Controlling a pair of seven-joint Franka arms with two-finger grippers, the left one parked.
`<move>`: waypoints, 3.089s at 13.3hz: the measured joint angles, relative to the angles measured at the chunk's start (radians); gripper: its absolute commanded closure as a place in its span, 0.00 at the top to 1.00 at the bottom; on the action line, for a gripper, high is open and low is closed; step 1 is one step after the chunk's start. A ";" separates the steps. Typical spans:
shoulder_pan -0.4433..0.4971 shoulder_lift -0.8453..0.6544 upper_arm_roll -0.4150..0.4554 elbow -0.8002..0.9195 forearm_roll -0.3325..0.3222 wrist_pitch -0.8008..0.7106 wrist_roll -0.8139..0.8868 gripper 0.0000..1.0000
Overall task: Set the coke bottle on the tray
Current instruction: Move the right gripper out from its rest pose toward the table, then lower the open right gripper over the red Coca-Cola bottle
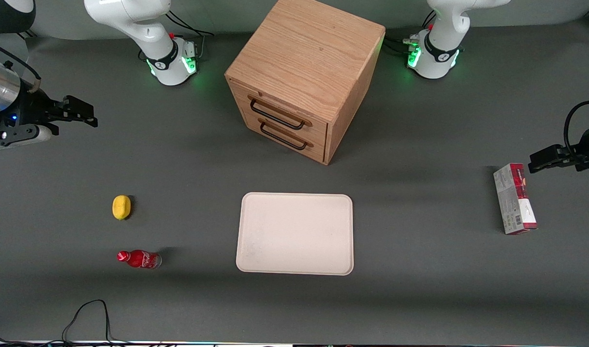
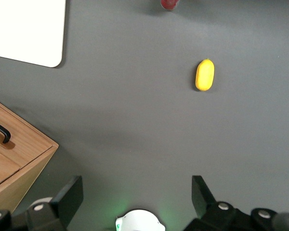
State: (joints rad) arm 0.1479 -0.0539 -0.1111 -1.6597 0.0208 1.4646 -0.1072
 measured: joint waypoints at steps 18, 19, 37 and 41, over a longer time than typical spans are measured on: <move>0.013 0.087 0.001 0.156 0.001 -0.075 0.004 1.00; 0.013 0.135 0.001 0.219 0.001 -0.093 0.008 1.00; -0.111 0.905 0.022 0.792 0.077 0.280 0.012 1.00; -0.097 0.989 0.028 0.781 0.077 0.378 0.012 1.00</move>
State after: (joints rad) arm 0.0509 0.9349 -0.0833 -0.8784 0.0976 1.8431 -0.0948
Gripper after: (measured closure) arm 0.000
